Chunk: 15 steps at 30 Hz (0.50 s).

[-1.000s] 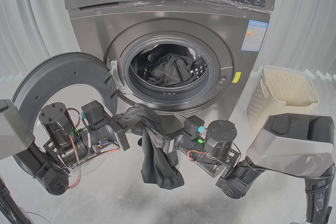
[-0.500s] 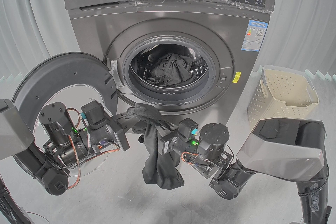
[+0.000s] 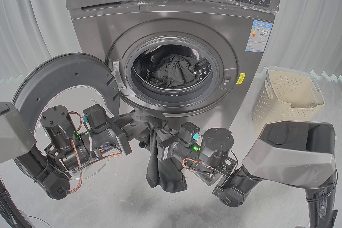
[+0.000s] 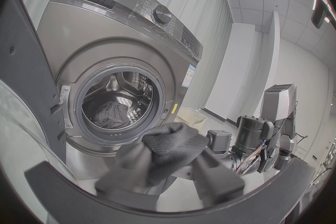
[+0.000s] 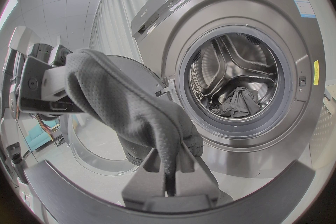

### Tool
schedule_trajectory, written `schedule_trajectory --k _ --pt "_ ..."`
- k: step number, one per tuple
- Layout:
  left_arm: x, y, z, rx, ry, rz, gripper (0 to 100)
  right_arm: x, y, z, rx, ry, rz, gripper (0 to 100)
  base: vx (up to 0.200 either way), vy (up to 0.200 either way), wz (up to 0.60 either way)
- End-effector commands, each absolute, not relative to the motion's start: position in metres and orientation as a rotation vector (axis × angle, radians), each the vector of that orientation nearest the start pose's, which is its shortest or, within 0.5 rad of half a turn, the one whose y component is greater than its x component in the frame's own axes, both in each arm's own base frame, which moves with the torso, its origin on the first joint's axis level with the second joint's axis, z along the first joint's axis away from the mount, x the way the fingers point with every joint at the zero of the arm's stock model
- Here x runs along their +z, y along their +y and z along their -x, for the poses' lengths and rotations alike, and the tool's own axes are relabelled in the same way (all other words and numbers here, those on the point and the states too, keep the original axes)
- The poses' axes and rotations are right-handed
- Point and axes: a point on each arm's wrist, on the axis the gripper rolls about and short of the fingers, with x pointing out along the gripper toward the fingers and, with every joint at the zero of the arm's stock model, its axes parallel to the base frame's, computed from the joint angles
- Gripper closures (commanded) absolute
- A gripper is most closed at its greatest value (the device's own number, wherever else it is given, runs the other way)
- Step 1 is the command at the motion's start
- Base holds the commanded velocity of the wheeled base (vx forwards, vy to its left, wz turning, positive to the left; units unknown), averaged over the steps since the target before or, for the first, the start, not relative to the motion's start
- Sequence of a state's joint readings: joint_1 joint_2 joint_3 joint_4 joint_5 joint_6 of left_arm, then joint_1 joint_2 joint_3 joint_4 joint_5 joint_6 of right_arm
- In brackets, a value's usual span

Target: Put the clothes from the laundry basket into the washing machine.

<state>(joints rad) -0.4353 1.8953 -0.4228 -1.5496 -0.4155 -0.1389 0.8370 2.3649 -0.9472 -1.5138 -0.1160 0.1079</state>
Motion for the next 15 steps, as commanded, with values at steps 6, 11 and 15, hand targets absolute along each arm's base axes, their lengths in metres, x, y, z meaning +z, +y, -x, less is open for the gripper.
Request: schedule_trajectory --k 6,11,15 --pt "0.117 -0.128 -0.264 -0.834 0.008 0.136 0 0.091 0.288 -0.272 0.68 -0.085 -0.183 100 0.0 0.0 0.0" --pt "0.114 -0.126 -0.268 -0.822 0.015 0.136 0 0.108 0.268 -0.275 0.641 -0.114 -0.195 100 0.0 0.0 0.0" --pt "0.111 -0.123 -0.271 -0.809 0.026 0.135 0 0.113 0.254 -0.273 0.617 -0.111 -0.192 100 0.0 0.0 0.0"
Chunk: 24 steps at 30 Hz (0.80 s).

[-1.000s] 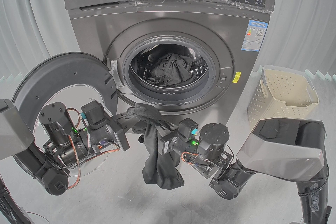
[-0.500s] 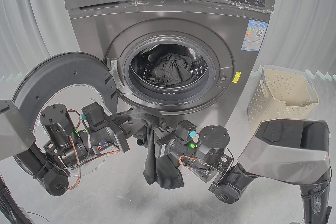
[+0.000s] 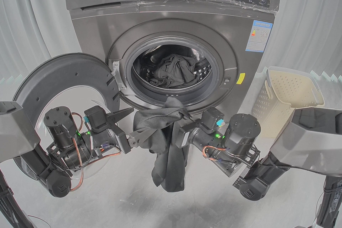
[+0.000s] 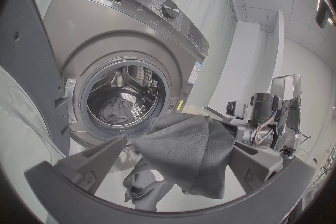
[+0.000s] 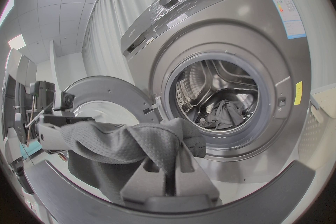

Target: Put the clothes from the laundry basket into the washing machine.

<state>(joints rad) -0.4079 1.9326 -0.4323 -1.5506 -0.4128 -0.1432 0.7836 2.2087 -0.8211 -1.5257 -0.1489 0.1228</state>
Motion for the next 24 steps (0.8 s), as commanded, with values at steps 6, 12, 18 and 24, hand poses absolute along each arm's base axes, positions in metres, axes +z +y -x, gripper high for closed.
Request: schedule_trajectory --k 6,12,18,24 --pt "0.108 -0.121 -0.272 -0.799 0.033 0.135 0 0.112 0.245 -0.273 0.598 -0.105 -0.188 100 0.0 0.0 0.0" --pt "0.108 -0.12 -0.273 -0.798 0.035 0.135 0 0.113 0.242 -0.274 0.592 -0.106 -0.188 100 0.0 0.0 0.0" --pt "0.105 -0.119 -0.272 -0.797 0.048 0.136 0 0.116 0.241 -0.277 0.561 -0.114 -0.193 100 0.0 0.0 0.0" --pt "0.088 -0.118 -0.277 -0.782 0.104 0.128 0 0.13 0.231 -0.282 0.532 -0.154 -0.206 100 0.0 0.0 0.0"
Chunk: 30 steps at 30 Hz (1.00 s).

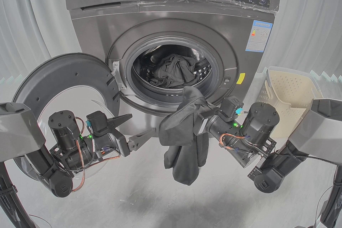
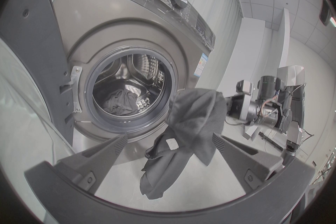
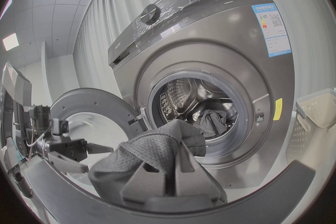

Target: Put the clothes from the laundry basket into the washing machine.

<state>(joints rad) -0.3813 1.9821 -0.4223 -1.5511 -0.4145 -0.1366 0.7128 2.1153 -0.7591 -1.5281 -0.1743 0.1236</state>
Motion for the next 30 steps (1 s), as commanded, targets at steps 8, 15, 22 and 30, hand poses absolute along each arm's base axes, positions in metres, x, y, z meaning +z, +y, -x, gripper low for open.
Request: schedule_trajectory --k 8,15,22,30 --pt "0.065 -0.118 -0.28 -0.771 0.185 0.125 0 0.14 0.232 -0.276 0.552 -0.181 -0.218 100 0.0 0.0 0.0" --pt "0.046 -0.125 -0.291 -0.774 0.223 0.112 0 0.154 0.23 -0.269 0.565 -0.212 -0.234 100 0.0 0.0 0.0" --pt "0.035 -0.131 -0.297 -0.783 0.241 0.111 0 0.166 0.231 -0.257 0.591 -0.236 -0.251 100 0.0 0.0 0.0" --pt "0.022 -0.139 -0.308 -0.765 0.247 0.101 0 0.172 0.239 -0.234 0.646 -0.233 -0.265 100 0.0 0.0 0.0"
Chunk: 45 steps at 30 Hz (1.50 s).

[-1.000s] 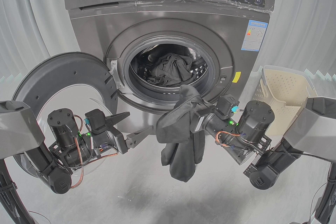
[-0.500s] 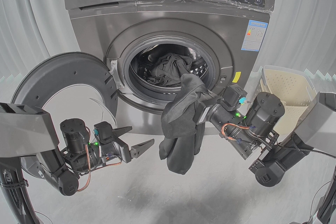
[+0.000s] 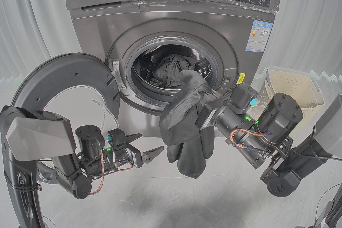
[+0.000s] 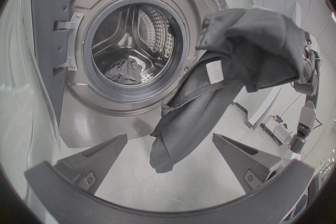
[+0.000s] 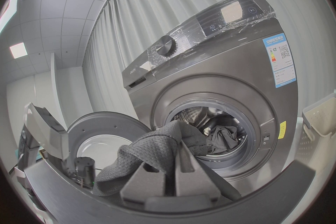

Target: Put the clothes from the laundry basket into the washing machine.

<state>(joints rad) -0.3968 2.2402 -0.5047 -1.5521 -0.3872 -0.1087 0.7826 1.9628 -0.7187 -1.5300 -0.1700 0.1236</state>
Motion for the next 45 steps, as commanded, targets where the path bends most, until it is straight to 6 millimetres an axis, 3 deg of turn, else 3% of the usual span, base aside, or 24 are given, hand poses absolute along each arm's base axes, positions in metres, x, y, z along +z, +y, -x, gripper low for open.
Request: schedule_trajectory --k 1,29,45 --pt "0.022 -0.14 -0.31 -0.759 0.24 0.101 0 0.173 0.24 -0.232 0.652 -0.237 -0.268 100 0.0 0.0 0.0" --pt "0.019 -0.147 -0.327 -0.704 0.194 0.098 0 0.173 0.241 -0.221 0.679 -0.223 -0.278 100 0.0 0.0 0.0" --pt "-0.001 -0.155 -0.34 -0.712 0.206 0.097 0 0.175 0.24 -0.218 0.683 -0.226 -0.278 100 0.0 0.0 0.0"
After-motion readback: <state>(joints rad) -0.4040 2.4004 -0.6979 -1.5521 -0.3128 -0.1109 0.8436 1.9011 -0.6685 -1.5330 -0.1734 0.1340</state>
